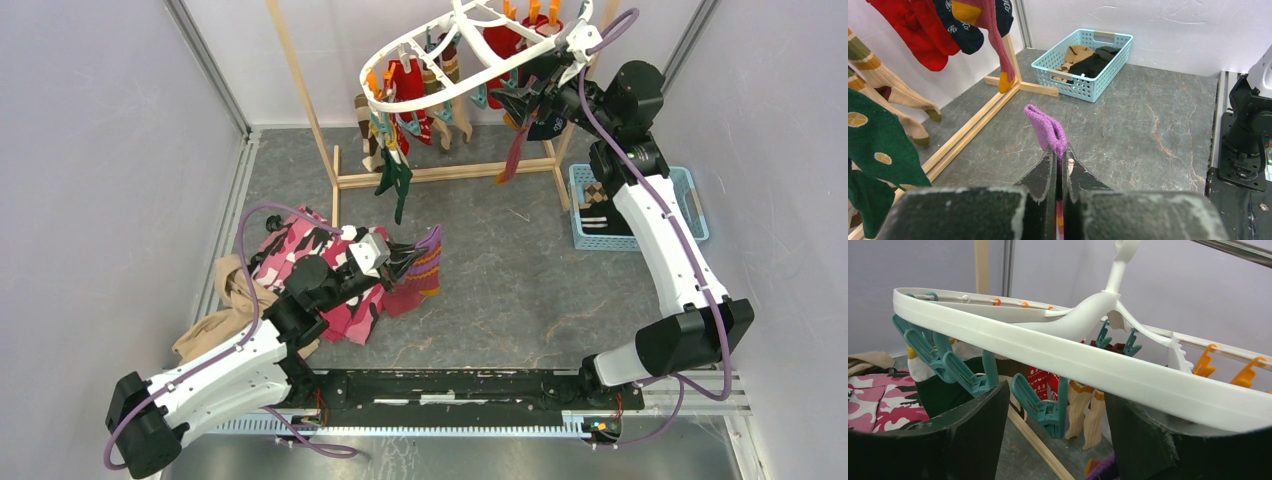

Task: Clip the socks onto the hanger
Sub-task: Open the clamp at the hanger, then clamp the sock onto the hanger.

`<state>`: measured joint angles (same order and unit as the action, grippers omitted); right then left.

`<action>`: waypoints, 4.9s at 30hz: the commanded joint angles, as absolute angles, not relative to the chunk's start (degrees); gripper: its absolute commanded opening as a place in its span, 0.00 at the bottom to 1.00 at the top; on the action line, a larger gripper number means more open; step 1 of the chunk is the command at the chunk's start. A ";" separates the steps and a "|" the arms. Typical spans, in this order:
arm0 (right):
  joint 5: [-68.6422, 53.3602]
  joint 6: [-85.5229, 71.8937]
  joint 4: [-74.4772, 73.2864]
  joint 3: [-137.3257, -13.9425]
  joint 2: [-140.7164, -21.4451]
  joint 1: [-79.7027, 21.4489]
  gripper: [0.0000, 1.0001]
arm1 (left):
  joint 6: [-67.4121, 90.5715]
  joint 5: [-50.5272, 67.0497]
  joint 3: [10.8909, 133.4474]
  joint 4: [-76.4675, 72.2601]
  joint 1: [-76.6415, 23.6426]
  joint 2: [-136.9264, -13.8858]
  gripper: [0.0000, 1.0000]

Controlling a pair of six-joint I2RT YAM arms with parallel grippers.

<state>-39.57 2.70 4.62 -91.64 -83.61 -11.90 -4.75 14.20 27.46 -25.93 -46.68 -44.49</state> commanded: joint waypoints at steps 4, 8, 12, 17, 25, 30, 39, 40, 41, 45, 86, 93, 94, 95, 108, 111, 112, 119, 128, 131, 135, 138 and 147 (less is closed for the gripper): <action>-37.36 1.96 4.20 -93.60 -81.24 -12.08 0.74 | -3.13 15.99 29.70 -29.66 -46.65 -44.82 0.02; -37.64 0.14 5.20 -93.78 -81.44 -12.09 0.73 | -3.08 16.17 29.71 -29.71 -46.65 -45.14 0.02; -37.92 -3.05 6.57 -93.96 -82.12 -12.12 0.72 | -2.95 16.09 29.45 -29.71 -46.59 -44.77 0.02; -38.20 -5.34 8.02 -93.96 -82.90 -12.05 0.69 | -2.82 16.00 29.27 -29.62 -46.65 -44.56 0.02; -39.56 -6.91 9.88 -93.70 -83.47 -12.04 0.53 | -2.86 16.08 29.51 -29.70 -46.66 -44.89 0.02; -40.70 -6.96 10.57 -93.54 -83.57 -11.99 0.33 | -2.72 16.16 29.74 -29.71 -46.66 -45.09 0.02; -41.56 -7.46 10.80 -92.47 -82.99 -12.00 0.19 | -2.91 17.50 34.09 -30.03 -46.66 -48.89 0.02; -41.49 -7.65 10.79 -92.30 -82.98 -12.02 0.18 | -2.84 17.61 35.32 -30.20 -46.67 -50.00 0.02; -41.50 -7.80 10.89 -92.22 -82.89 -12.03 0.18 | -2.77 17.66 36.55 -30.42 -46.67 -51.41 0.02; -41.48 -8.25 10.91 -91.76 -82.84 -12.02 0.17 | -2.20 16.19 42.61 -31.81 -47.30 -57.47 0.02; -38.79 -11.43 11.34 -89.12 -83.90 -12.97 0.13 | -21.91 -18.63 78.24 -54.41 -56.51 -99.70 0.02; -38.41 -11.47 11.23 -89.19 -84.20 -13.43 0.12 | -21.32 -21.13 80.82 -53.15 -56.52 -101.55 0.02; -38.41 -11.44 11.16 -89.21 -84.21 -13.41 0.12 | -21.13 -21.18 81.11 -52.91 -56.59 -101.74 0.02; -38.33 -11.37 11.16 -89.21 -84.20 -13.51 0.12 | -20.91 -21.25 81.45 -52.73 -56.60 -102.00 0.02; -37.48 -10.62 10.55 -88.81 -83.92 -13.82 0.11 | -17.31 -23.53 85.11 -51.44 -56.60 -103.51 0.02; -37.19 -10.25 10.24 -88.81 -83.71 -13.80 0.11 | -16.77 -24.43 85.83 -51.31 -56.56 -103.70 0.02; -37.10 -10.10 10.12 -88.86 -83.68 -13.91 0.11 | -16.60 -24.84 86.06 -51.28 -56.57 -103.75 0.02; -35.73 -8.67 9.05 -88.86 -83.45 -14.11 0.11 | -12.38 -28.42 87.58 -50.69 -56.51 -103.98 0.02; -35.30 -8.62 8.79 -88.60 -83.54 -14.41 0.11 | -7.58 -26.72 87.80 -50.73 -56.25 -103.87 0.02; -35.07 -8.61 8.70 -88.55 -83.59 -14.49 0.11 | -6.82 -26.39 87.75 -51.75 -56.25 -103.56 0.02; -34.77 -8.55 8.54 -88.59 -83.64 -14.59 0.12 | -5.37 -25.77 87.72 -52.54 -56.20 -103.43 0.02; -34.27 -8.10 8.19 -88.59 -83.56 -14.72 0.12 | -2.66 -24.92 87.46 -52.61 -56.16 -102.79 0.02; -33.84 -7.81 7.91 -88.90 -83.75 -14.95 0.12 | 4.95 -25.74 87.81 -50.61 -55.09 -102.02 0.02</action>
